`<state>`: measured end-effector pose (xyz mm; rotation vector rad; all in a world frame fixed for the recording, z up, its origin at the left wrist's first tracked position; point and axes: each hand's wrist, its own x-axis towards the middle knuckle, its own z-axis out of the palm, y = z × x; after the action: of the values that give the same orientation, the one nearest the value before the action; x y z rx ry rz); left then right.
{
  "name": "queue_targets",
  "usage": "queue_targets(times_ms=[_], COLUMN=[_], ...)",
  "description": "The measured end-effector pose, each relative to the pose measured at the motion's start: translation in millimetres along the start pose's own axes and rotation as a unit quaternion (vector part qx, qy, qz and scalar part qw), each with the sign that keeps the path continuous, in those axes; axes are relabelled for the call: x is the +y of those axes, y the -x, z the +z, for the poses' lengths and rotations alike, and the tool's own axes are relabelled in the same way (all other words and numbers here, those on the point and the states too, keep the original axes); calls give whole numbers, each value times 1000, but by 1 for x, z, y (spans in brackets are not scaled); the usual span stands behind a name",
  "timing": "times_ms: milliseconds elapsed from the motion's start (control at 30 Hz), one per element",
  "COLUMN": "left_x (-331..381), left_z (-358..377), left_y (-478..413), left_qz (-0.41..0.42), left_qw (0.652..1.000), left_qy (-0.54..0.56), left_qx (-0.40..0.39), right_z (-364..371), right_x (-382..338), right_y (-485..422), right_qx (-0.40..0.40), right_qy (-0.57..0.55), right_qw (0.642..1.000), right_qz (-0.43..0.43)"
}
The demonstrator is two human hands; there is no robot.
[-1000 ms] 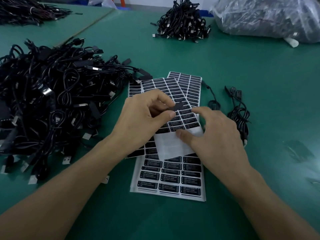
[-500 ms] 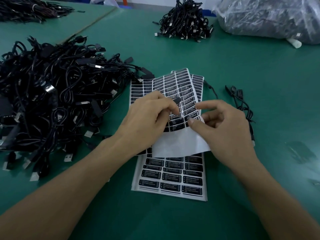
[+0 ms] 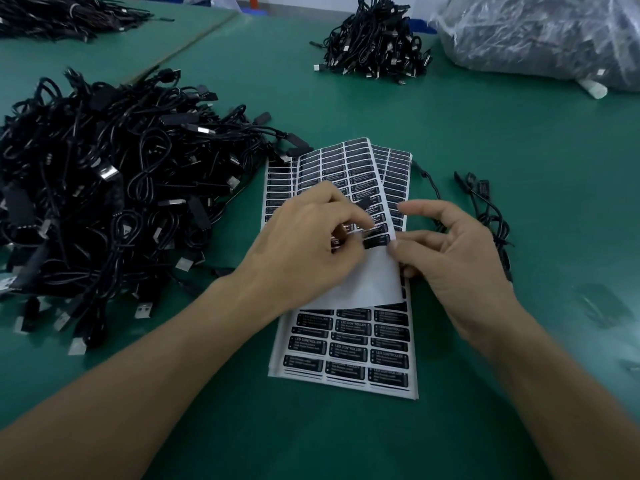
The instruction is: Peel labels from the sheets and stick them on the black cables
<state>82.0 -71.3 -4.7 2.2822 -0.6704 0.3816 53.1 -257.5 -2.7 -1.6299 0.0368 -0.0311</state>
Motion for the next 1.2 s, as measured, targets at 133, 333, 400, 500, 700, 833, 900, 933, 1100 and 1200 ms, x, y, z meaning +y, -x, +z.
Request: queue_targets(times_ms=[133,333,400,500,700,833,900,933,1100,1200], left_x=[6,3,2,2,2,0,0,0,-3,0], left_z=[3,1,2,3,5,6,6,7,6,5], left_y=[2,2,2,2,1,0,0,0,-1,-2], left_qz=[1,-20,-17,-5,-16,-25,-30,-34,-88,-107], left_qw=[1000,999,1000,1000,999,999,999,999,989,981], left_qy=[12,18,13,8,30,33,32,34,109,154], left_qx=[-16,-24,-22,-12,-9,-12,-9,-5,48,57], right_z=[1,-1,0,2,4,5,5,4,5,9], right_x=[1,1,1,1,1,3,4,5,7,7], right_y=[0,-2,-2,0,2,1,2,3,4,8], right_qx=[-8,-2,-3,-8,-9,5,20,31,64,70], right_qy=[5,-4,-7,-2,9,22,34,49,215,283], right_qw=[1000,1000,1000,1000,1000,1000,999,998,972,948], right_qz=[-8,13,11,-1,-14,-18,-26,-30,-77,-129])
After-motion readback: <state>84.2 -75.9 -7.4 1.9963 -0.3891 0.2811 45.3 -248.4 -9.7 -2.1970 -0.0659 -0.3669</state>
